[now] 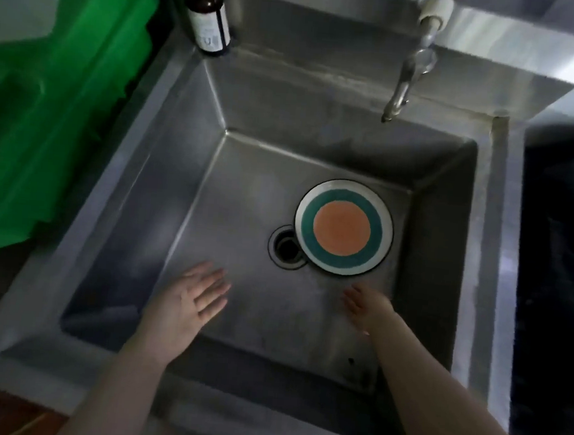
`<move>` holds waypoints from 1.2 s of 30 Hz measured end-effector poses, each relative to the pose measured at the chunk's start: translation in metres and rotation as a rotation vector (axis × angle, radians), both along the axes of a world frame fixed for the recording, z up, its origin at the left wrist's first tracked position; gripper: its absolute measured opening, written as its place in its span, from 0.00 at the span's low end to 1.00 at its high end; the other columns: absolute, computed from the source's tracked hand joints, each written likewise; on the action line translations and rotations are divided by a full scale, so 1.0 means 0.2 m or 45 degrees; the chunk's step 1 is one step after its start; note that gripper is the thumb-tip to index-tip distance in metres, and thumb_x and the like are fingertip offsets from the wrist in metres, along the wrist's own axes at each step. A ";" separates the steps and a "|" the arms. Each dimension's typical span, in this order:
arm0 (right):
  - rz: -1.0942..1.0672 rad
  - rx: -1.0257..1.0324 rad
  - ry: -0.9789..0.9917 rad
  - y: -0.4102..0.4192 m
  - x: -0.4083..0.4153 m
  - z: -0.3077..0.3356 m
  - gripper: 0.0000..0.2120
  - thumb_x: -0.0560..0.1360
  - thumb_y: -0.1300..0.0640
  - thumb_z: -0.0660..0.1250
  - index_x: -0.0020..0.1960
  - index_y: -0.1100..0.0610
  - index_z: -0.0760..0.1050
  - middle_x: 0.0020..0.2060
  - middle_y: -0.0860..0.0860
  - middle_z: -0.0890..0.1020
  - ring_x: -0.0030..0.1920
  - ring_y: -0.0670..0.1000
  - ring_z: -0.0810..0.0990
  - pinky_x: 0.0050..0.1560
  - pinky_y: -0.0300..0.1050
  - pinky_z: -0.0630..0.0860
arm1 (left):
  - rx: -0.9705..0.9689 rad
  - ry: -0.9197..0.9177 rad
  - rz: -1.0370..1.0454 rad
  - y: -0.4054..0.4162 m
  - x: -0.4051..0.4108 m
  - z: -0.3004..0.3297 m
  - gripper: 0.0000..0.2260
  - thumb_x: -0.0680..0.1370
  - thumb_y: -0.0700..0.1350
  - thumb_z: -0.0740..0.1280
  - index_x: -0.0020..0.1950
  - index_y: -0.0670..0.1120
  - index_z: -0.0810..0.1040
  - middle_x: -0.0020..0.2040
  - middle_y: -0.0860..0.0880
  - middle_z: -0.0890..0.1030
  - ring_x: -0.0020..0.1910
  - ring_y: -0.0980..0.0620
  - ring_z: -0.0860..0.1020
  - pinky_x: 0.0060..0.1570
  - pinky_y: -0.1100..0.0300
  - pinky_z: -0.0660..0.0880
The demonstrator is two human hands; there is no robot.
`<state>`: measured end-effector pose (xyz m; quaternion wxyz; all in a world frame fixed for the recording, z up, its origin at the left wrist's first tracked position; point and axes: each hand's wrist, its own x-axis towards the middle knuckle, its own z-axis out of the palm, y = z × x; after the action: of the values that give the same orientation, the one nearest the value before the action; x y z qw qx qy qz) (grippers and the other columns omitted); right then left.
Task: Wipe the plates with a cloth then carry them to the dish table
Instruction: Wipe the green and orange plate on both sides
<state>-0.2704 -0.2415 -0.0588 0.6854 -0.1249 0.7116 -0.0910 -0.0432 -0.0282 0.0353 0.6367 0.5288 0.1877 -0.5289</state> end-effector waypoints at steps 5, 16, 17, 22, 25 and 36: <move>0.026 0.101 0.007 -0.08 0.08 -0.29 0.16 0.79 0.51 0.64 0.63 0.59 0.71 0.46 0.54 0.78 0.47 0.54 0.78 0.44 0.46 0.76 | 0.101 0.018 -0.004 0.03 0.04 -0.12 0.15 0.82 0.43 0.53 0.62 0.48 0.76 0.57 0.46 0.83 0.56 0.48 0.81 0.52 0.52 0.74; -0.079 0.021 0.167 -0.21 0.15 -0.55 0.20 0.79 0.57 0.64 0.69 0.61 0.68 0.62 0.58 0.76 0.54 0.56 0.78 0.43 0.46 0.77 | 0.144 0.040 0.081 0.05 0.02 -0.22 0.15 0.80 0.41 0.54 0.63 0.46 0.75 0.57 0.44 0.83 0.57 0.45 0.80 0.54 0.50 0.74; -0.067 0.009 0.173 -0.21 0.15 -0.55 0.19 0.79 0.59 0.64 0.69 0.61 0.69 0.60 0.59 0.76 0.50 0.55 0.78 0.40 0.45 0.77 | 0.146 0.034 0.080 0.04 0.02 -0.21 0.15 0.80 0.41 0.54 0.62 0.46 0.75 0.57 0.44 0.83 0.57 0.45 0.80 0.54 0.50 0.74; -0.035 -0.059 0.220 -0.19 0.13 -0.48 0.05 0.75 0.59 0.63 0.50 0.59 0.73 0.42 0.56 0.76 0.34 0.51 0.74 0.28 0.43 0.71 | 0.137 -0.013 0.059 0.03 0.01 -0.17 0.15 0.81 0.40 0.54 0.62 0.47 0.76 0.57 0.45 0.83 0.57 0.46 0.80 0.54 0.51 0.74; -0.022 -0.064 0.100 -0.19 0.13 -0.42 0.05 0.75 0.60 0.61 0.40 0.57 0.68 0.33 0.54 0.71 0.30 0.50 0.69 0.25 0.39 0.65 | 0.125 -0.027 0.069 0.02 0.00 -0.14 0.15 0.81 0.41 0.53 0.61 0.47 0.76 0.57 0.45 0.83 0.57 0.46 0.80 0.54 0.51 0.73; -0.169 -0.062 -0.237 -0.18 0.15 -0.14 0.16 0.75 0.70 0.53 0.60 0.63 0.68 0.51 0.62 0.77 0.55 0.64 0.75 0.49 0.60 0.75 | 0.086 -0.063 0.035 0.03 -0.03 -0.07 0.15 0.82 0.41 0.53 0.62 0.47 0.76 0.57 0.45 0.83 0.56 0.47 0.81 0.52 0.51 0.74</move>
<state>-0.2414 -0.2781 -0.0877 0.7379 -0.0850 0.6490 -0.1645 -0.0496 -0.0214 0.0216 0.6301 0.5602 0.1971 -0.5003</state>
